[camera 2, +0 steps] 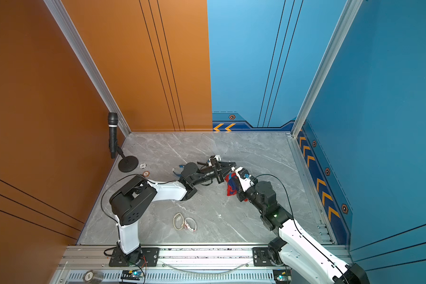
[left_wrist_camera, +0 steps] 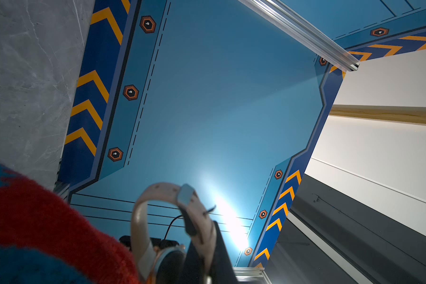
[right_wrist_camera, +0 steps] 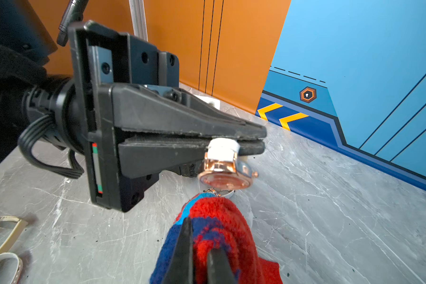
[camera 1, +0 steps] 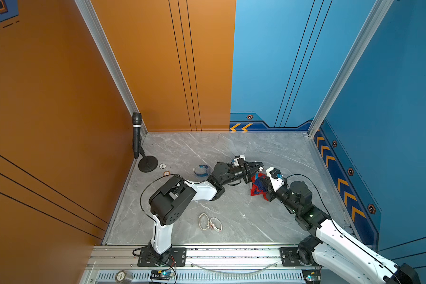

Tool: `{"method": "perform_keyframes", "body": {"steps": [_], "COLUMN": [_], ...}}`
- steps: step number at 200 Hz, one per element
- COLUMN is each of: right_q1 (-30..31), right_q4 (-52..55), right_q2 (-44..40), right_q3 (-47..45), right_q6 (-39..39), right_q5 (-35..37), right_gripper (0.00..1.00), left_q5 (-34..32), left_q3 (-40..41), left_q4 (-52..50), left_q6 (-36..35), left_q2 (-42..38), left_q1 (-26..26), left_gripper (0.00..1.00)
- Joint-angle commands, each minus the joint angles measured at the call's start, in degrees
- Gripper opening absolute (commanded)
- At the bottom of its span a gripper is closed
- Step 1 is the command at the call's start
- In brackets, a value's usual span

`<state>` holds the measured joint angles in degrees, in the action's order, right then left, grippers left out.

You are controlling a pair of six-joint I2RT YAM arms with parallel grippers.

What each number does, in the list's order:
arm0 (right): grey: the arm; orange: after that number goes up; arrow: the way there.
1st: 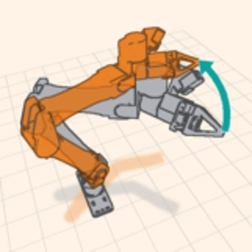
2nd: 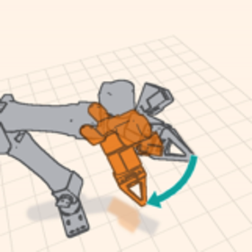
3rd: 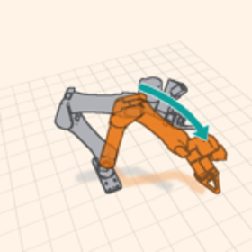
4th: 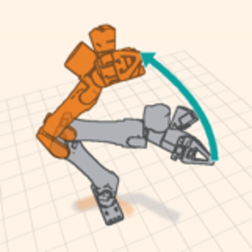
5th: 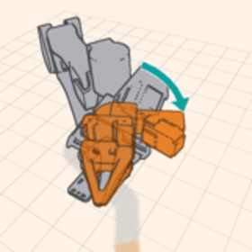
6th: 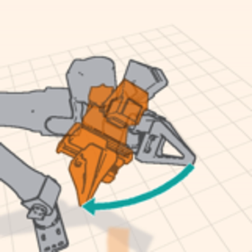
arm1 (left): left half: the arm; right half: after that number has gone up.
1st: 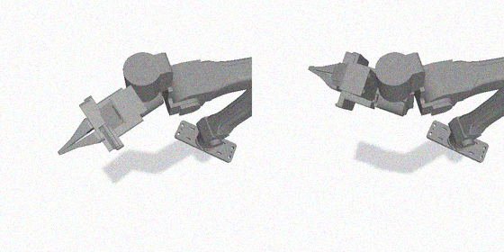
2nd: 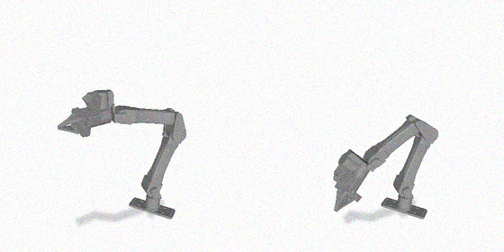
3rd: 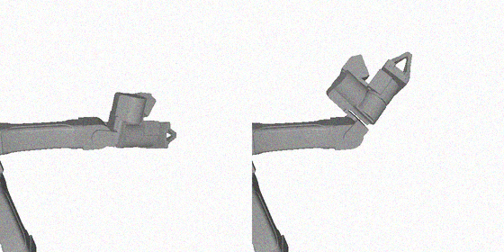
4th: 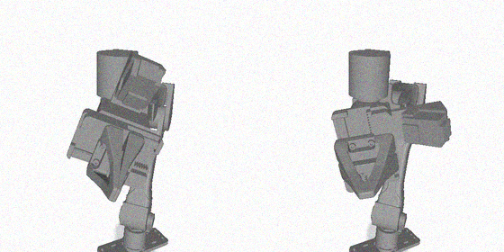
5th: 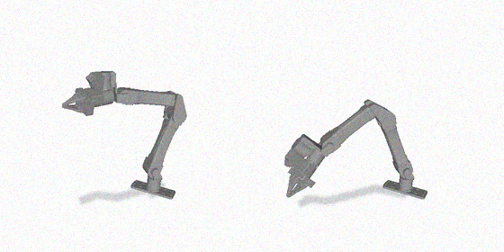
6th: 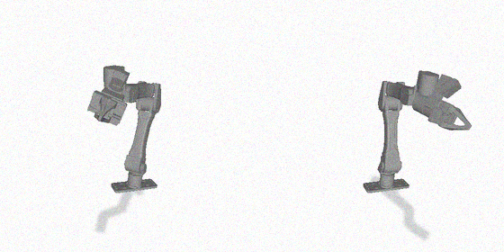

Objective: Wipe the watch dial
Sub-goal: Wipe the dirt from the watch dial.

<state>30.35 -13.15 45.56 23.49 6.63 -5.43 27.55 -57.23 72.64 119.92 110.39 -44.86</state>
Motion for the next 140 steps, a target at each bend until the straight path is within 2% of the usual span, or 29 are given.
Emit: {"method": "perform_keyframes", "body": {"steps": [1, 63, 140], "right_q1": [0.15, -0.25, -0.63], "right_q4": [-2.23, -2.85, -1.72], "right_q2": [-0.12, -1.18, -4.28], "right_q3": [0.75, 0.62, 1.01], "right_q6": [0.66, 0.4, 0.81], "right_q5": [2.34, 4.64, 5.22], "right_gripper": [0.0, 0.0, 0.0], "left_q5": [2.05, 3.21, 6.43], "left_q3": [-1.03, -1.37, -0.52], "left_q4": [2.23, 3.46, 1.19], "left_q6": [1.64, 2.11, 0.52], "left_q2": [0.72, 2.76, 1.88], "left_q1": [-0.71, -3.25, -2.57], "left_gripper": [0.0, 0.0, 0.0]}}
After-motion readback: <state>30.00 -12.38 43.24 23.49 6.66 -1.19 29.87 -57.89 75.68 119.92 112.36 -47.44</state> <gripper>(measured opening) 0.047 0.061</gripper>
